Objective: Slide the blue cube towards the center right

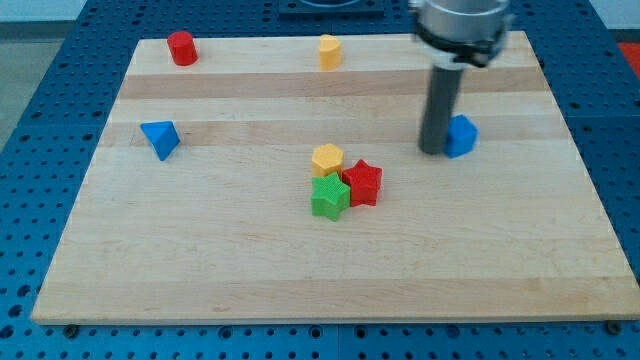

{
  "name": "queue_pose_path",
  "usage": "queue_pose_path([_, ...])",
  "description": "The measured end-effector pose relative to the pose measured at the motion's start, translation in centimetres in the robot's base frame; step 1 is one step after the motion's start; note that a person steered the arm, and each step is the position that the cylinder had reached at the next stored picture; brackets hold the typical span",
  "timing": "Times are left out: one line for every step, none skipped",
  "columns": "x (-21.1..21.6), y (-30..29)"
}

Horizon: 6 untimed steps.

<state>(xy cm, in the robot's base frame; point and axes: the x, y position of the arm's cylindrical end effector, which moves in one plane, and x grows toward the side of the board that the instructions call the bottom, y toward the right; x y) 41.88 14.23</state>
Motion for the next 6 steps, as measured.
queue_pose_path([0.0, 3.9])
queue_pose_path([-0.3, 4.2])
queue_pose_path([-0.3, 4.3])
queue_pose_path([-0.3, 4.3])
queue_pose_path([-0.3, 4.3])
queue_pose_path([-0.3, 2.8])
